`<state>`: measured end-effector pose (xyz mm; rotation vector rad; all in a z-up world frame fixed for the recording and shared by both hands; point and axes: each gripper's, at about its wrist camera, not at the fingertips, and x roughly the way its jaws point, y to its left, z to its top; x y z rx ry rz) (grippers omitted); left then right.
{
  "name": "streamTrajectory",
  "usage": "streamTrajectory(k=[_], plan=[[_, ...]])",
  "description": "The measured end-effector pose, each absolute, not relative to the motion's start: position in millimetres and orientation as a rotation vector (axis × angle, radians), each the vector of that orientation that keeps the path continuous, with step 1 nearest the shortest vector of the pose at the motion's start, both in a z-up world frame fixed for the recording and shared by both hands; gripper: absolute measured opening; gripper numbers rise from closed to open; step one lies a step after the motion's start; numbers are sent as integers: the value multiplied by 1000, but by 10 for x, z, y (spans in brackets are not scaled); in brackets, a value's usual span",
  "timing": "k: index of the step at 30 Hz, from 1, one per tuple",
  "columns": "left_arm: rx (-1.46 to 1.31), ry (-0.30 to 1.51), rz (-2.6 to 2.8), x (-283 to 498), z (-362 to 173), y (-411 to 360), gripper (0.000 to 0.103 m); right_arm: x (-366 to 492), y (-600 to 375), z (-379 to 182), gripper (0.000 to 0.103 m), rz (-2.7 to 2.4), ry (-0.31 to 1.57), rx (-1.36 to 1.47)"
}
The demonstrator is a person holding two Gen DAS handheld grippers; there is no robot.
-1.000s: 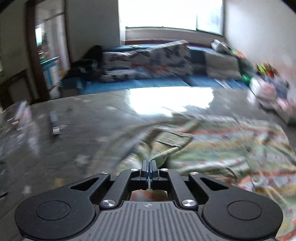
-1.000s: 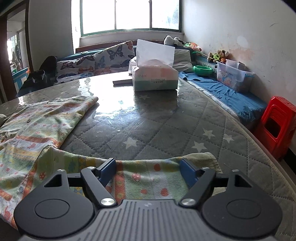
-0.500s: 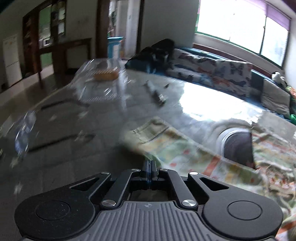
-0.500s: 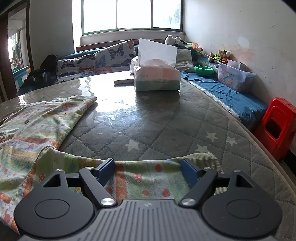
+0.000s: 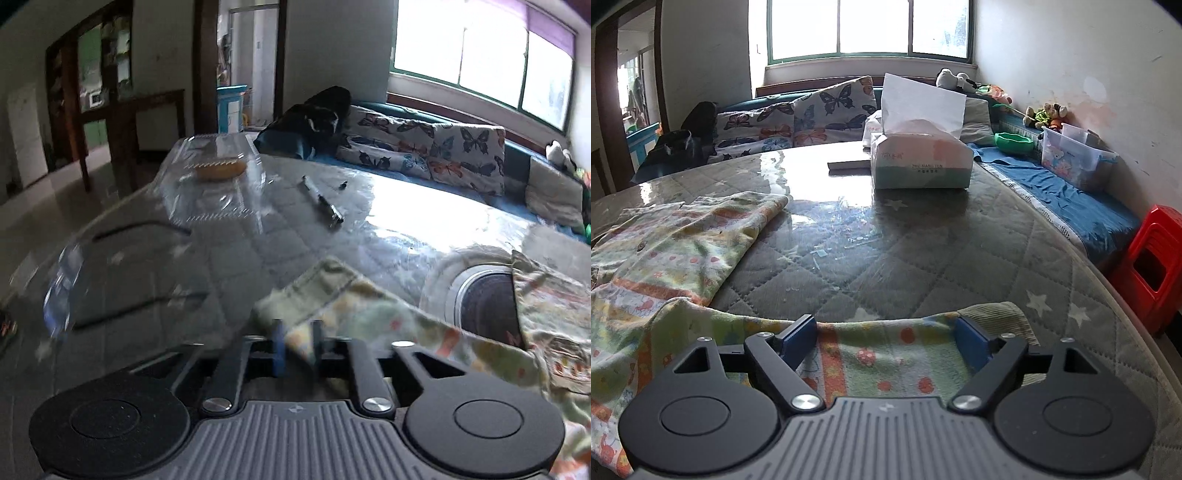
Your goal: Fold clothes
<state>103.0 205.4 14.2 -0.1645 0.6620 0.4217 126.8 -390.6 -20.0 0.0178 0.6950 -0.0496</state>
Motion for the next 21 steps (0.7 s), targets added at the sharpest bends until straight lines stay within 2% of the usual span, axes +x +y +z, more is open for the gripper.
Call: streamTrajectory(k=[1, 6, 7, 8, 10, 21], plan=[[-138, 663, 422, 1113, 123, 2056, 43, 1274, -3907, -201, 84, -49, 695, 17], [-75, 701, 449, 1363, -21, 2101, 43, 1305, -3913, -201, 85, -46, 695, 15], [-70, 702, 449, 1378, -40, 2102, 39, 1311, -3917, -198, 85, -44, 695, 14], [-66, 704, 443, 1388, -50, 2099, 21, 1323, -3919, -197, 85, -42, 695, 12], [-63, 713, 426, 1387, -48, 2077, 10, 1358, -3919, -198, 85, -35, 695, 8], [-68, 737, 545, 834, -40, 2003, 7, 1687, -3951, -204, 88, 25, 692, -27]])
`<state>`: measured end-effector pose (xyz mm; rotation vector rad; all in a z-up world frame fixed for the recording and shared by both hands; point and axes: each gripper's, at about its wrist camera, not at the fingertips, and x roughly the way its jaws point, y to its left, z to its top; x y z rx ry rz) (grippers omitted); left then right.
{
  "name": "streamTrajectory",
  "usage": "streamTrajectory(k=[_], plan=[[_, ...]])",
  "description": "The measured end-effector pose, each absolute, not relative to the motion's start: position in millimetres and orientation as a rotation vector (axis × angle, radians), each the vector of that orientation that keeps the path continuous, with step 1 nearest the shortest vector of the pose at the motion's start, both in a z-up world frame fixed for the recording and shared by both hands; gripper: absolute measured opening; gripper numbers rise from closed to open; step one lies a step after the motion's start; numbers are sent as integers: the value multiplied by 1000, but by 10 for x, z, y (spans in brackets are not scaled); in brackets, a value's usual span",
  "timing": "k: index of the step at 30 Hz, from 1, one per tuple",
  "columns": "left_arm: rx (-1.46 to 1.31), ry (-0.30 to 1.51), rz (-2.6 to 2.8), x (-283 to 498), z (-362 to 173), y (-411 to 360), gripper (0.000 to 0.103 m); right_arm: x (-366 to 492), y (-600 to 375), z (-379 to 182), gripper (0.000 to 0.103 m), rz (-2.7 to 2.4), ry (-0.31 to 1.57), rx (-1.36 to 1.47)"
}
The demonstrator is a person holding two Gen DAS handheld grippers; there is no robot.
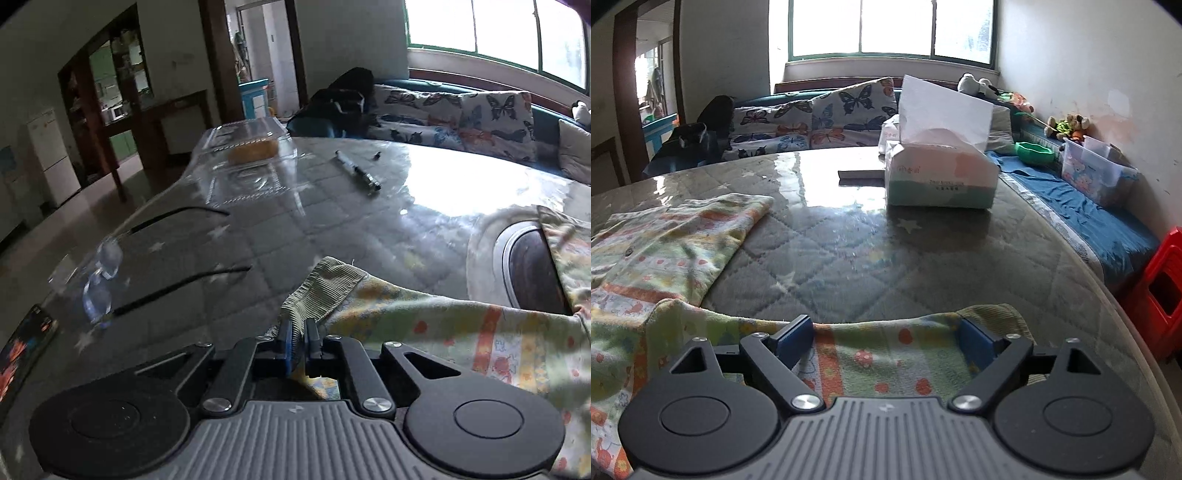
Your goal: Fold clothes
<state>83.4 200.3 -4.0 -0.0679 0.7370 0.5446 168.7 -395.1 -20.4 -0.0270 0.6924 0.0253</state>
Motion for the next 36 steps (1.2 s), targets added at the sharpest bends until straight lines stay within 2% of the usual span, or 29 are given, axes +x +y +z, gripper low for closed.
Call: streamTrajectory(k=[3, 4, 10, 16, 19, 26, 36], plan=[[-81, 744, 547, 868, -19, 2071, 7, 1787, -3923, -180, 88, 39, 703, -34], [-80, 745, 551, 881, -9, 2085, 11, 1795, -3909, -165, 88, 35, 708, -38], [-80, 723, 555, 854, 115, 2059, 11, 1580, -3772, -29, 87, 76, 685, -45], [-96, 688, 321, 747, 297, 1551, 11, 1272, -3484, 51, 86, 194, 679, -62], [-92, 690, 189, 754, 312, 1227, 12, 1169, -3383, 15, 83, 226, 695, -56], [-35, 726, -29, 819, 132, 585, 12, 992, -3483, -125, 81, 191, 719, -33], [17, 751, -70, 757, -38, 428, 17, 802, -3712, -73, 80, 127, 758, -44]])
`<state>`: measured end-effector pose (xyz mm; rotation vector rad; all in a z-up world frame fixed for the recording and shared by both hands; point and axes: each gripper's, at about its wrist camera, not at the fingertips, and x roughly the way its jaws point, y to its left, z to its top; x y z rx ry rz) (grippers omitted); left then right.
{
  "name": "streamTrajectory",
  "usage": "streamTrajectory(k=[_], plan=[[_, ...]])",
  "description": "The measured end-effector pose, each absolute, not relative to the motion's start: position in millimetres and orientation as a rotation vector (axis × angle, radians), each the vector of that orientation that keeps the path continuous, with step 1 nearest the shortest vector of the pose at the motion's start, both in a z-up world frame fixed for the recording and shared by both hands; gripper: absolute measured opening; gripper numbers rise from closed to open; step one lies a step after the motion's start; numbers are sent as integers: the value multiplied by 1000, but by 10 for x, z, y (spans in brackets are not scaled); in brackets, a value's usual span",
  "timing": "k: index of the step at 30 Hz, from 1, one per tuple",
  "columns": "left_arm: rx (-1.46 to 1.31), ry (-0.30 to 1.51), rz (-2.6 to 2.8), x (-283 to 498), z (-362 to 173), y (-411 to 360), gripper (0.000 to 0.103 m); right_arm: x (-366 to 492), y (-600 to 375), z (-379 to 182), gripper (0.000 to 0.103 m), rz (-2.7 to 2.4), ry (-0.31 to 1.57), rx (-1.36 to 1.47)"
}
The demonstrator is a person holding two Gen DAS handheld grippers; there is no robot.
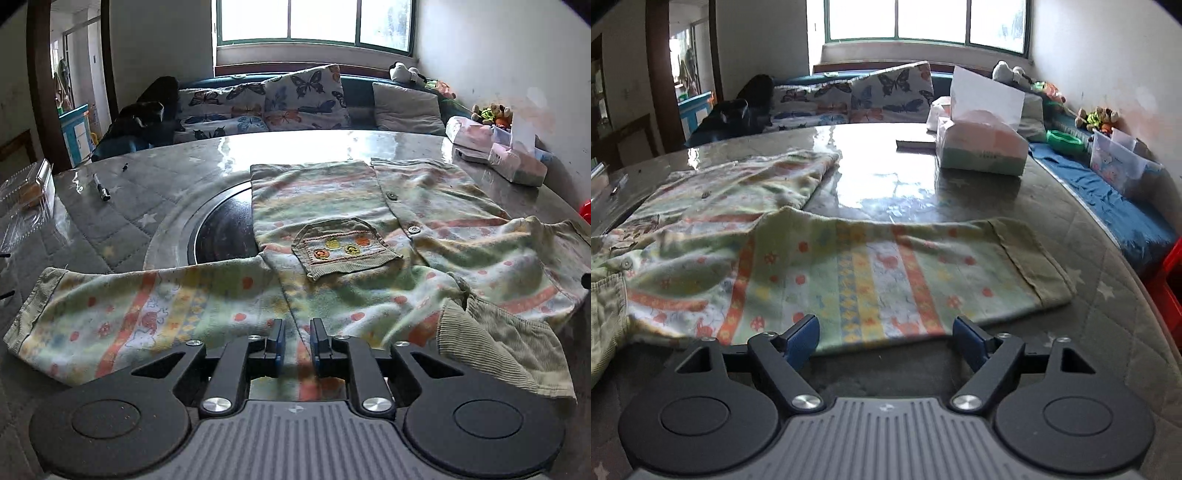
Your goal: Fold clothes
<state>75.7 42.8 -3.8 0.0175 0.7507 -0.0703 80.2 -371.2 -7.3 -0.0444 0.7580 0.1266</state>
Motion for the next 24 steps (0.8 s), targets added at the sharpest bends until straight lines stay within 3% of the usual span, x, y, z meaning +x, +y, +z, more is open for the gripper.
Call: streamTrajectory(k=[7, 13, 24], plan=[[16, 748, -57, 757, -5, 415, 21, 1231, -3696, 61, 80, 118, 673, -44], [14, 746, -42, 735, 12, 441, 26, 1627, -3916, -113, 76, 35, 722, -30], [-8, 736, -92, 741, 121, 398, 28, 1180, -4082, -82, 73, -24, 722, -33]])
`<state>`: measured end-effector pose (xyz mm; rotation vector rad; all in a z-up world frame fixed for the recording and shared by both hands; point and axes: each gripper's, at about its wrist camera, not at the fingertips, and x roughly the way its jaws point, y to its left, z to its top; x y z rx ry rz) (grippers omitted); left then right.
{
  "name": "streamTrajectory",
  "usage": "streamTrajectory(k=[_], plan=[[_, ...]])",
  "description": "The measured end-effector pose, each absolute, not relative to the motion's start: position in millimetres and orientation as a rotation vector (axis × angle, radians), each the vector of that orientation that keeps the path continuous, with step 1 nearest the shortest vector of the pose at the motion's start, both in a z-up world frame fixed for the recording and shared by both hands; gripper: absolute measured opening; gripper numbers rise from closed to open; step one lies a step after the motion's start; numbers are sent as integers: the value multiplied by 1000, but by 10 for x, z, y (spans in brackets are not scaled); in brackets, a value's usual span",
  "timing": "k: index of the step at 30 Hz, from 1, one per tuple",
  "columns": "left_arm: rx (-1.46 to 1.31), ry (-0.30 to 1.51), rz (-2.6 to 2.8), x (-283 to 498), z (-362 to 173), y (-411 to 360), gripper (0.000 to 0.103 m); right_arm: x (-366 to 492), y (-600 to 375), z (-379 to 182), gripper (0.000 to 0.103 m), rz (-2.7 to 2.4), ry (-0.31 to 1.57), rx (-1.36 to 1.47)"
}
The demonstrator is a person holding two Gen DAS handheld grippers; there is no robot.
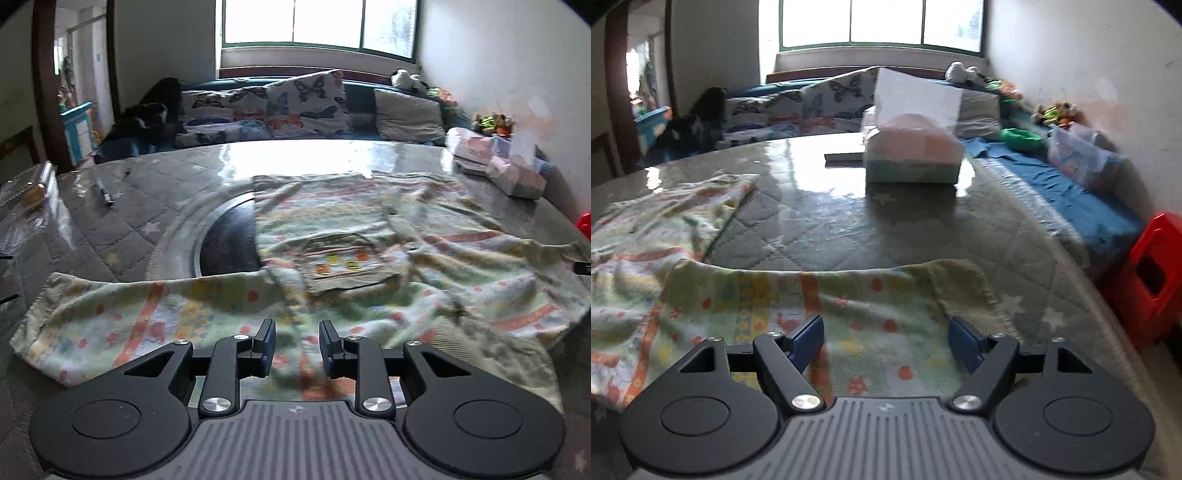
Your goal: Fold clothes
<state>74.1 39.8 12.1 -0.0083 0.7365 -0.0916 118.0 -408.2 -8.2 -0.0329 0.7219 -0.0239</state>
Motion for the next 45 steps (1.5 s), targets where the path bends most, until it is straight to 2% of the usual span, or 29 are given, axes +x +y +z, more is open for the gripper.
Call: streamTrajectory(k=[7, 14, 17, 22, 29, 32, 33, 35, 42, 45], plan=[[-47, 684, -241, 580, 340, 192, 26, 960, -3513, 278, 69, 197, 656, -97], [-2, 685, -393, 429, 329, -113, 26, 734, -2714, 412, 51, 520, 670, -149], [21, 707, -387, 398, 238, -133, 26, 618, -2406, 407, 46, 627, 682, -189], [14, 728, -348, 366, 139, -23, 26, 453, -1936, 320, 43, 768, 698, -268], [3, 725, -333, 304, 99, 37, 27, 451, -1622, 77, 32, 790, 736, -320], [3, 713, -333, 283, 129, 36, 28, 474, -1636, 44, 23, 767, 750, -295], [9, 705, -335, 270, 146, 27, 28, 483, -1656, 45, 13, 759, 753, -281], [25, 681, -349, 236, 190, -2, 27, 505, -1711, 59, 7, 743, 760, -244], [123, 598, -485, 151, 306, -243, 26, 615, -2031, 221, 5, 696, 757, -85], [190, 603, -534, 205, 264, -392, 22, 646, -2126, 264, 5, 687, 751, -43]])
